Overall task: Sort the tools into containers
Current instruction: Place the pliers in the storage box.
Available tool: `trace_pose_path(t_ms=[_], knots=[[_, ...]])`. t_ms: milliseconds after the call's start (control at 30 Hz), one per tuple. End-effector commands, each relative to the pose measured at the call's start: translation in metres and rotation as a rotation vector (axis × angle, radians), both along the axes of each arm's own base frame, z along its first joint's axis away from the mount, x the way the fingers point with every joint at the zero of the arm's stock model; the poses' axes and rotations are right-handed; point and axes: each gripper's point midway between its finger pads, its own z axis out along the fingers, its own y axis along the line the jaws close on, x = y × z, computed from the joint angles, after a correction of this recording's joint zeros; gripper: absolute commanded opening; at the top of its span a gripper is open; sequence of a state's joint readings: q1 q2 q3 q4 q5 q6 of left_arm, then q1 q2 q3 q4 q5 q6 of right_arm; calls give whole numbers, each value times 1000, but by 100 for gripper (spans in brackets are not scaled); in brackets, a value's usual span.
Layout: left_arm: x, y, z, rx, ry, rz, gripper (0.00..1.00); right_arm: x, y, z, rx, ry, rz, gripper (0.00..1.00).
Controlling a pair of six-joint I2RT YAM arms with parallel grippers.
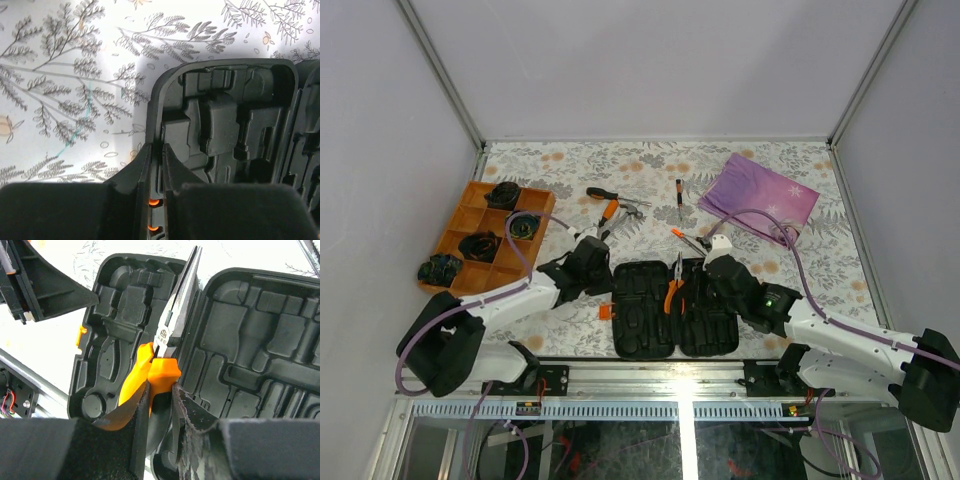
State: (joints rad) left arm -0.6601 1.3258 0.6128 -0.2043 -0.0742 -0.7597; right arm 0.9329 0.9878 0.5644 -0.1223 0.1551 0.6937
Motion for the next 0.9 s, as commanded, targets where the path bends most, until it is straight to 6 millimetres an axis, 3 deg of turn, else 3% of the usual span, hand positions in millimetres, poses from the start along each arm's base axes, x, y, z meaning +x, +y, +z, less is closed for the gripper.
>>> trace_pose_path(t_ms=[0,267,467,633,867], knots=[[-11,9,-1,-46,28,92,0,11,13,26,72,-69,6,0],[-15,18,7,-110,11,202,0,6,18,28,62,-84,80,0],[-17,16,5,-111,9,194,0,-9,40,34,82,-81,266,0],[-18,17,2,-110,9,194,0,-21,62,25,86,-13,392,0],[-19,18,2,-110,8,194,0,-27,90,4,23,32,415,0]])
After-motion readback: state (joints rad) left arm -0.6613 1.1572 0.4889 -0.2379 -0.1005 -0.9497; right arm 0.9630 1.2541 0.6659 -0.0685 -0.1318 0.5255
